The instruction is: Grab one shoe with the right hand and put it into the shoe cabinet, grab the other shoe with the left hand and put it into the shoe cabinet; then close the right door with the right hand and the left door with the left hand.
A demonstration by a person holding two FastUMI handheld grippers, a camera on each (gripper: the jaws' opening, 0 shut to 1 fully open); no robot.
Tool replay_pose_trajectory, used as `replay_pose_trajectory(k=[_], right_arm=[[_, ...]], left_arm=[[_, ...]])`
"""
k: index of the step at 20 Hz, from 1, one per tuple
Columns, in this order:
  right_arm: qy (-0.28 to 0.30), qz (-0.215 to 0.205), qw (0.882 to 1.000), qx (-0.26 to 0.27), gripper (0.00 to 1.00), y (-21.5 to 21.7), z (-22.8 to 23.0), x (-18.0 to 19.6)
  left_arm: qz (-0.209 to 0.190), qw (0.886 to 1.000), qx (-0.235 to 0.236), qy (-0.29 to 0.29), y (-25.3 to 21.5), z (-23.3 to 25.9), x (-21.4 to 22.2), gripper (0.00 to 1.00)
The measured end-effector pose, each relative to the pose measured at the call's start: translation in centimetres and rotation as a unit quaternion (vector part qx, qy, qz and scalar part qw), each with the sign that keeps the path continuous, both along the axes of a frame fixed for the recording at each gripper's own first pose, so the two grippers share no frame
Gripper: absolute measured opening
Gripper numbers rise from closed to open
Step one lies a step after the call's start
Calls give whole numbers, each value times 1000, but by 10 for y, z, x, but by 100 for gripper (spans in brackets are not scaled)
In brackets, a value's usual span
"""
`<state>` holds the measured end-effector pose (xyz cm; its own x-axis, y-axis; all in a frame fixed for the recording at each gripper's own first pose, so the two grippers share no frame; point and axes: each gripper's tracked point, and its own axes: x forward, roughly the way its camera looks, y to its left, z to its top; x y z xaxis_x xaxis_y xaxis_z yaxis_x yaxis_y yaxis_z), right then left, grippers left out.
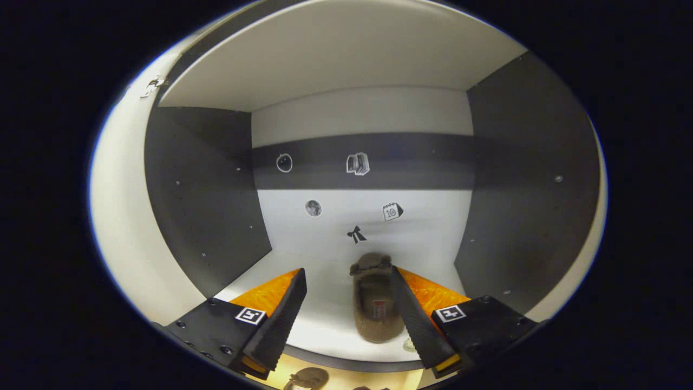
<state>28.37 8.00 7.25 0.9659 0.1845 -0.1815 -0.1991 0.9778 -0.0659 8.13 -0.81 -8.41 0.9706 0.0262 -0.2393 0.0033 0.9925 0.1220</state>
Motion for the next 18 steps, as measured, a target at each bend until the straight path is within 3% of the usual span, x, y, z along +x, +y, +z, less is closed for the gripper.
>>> replay_pose_trajectory(k=[2, 3, 5, 6, 11, 12, 13, 17, 18], right_arm=[[-27, -12, 999, -12, 98, -10, 8, -20], [-38, -18, 999, -17, 92, -14, 10, -30], [-56, -25, 998, -16, 100, -23, 14, -53], [-65, -27, 997, -13, 98, -25, 15, -63], [-109, -30, 994, 9, 93, -36, 20, -108], [-111, -31, 993, 7, 93, -38, 17, -118], [-114, -31, 993, 4, 95, -38, 13, -128], [-110, -41, 993, 1, 97, -39, -12, -161], [-104, -39, 994, 4, 93, -38, -19, -169]], left_arm=[[-3, 1000, -2, 9, 0, -8, 0, 84], [-5, 1000, -4, 14, 1, -13, 0, 84], [-11, 1000, -6, 25, 2, -26, 1, 84], [-14, 999, -6, 33, 2, -33, 3, 97], [-38, 996, -10, 78, -1, -74, 6, 97], [-44, 995, -10, 88, -2, -84, 7, 97], [-50, 994, -10, 100, -3, -96, 9, 90], [-73, 986, 7, 152, -8, -140, 7, 90], [-79, 983, 5, 163, -10, -150, 7, 90]])
